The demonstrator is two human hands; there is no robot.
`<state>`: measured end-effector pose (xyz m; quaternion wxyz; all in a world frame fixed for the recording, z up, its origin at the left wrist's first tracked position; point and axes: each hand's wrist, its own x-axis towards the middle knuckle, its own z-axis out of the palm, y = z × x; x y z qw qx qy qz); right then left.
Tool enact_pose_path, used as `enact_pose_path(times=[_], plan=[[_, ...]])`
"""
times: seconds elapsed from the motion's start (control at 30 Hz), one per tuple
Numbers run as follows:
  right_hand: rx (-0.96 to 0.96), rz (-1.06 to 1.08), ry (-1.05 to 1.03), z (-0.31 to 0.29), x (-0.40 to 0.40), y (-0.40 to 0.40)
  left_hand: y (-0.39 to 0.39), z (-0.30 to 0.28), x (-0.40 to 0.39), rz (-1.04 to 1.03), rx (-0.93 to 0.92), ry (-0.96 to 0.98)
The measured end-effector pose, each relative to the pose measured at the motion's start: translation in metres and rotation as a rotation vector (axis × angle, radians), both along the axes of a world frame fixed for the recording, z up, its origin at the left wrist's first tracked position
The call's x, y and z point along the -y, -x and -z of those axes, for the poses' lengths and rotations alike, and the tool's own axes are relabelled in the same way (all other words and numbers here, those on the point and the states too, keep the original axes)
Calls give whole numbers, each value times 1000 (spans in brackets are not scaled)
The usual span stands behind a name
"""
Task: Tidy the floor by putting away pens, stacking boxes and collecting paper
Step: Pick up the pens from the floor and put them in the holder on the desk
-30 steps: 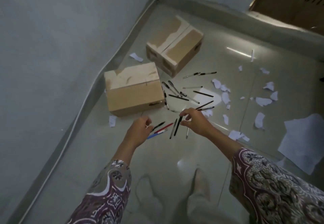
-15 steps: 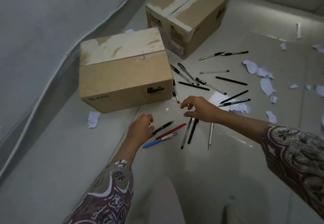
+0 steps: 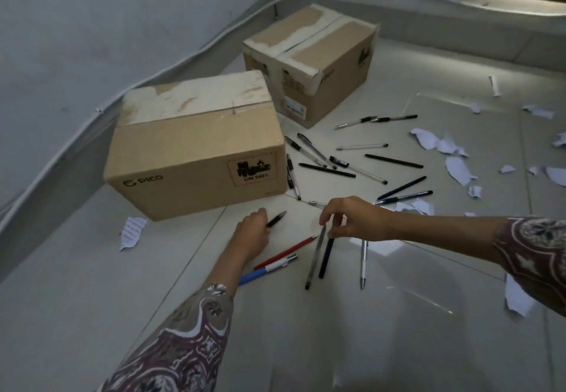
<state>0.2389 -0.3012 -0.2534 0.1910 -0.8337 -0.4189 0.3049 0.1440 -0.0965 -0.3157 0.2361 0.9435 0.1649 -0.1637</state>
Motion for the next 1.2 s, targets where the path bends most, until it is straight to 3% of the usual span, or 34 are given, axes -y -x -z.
enact_pose_path(times=[0.13,0.43,0.6,0.83,1.0,1.2], plan=[[8,43,8,-8,10,-2,-9,-13,14,36,22,97],[15,40,16,-2,16,9,-22,-2,55,171,-67,42],[12,34,41,9,16,12,-23,3,58,196,-19,15],[55,-31,32,32,2,18,-20,-16,16,-27,78,211],[105,-85,-14,48,-29,36,4,-26,-18,-193,80,480],[237,-264,-104,65,-69,71,32,-20,-46,-369,108,573]])
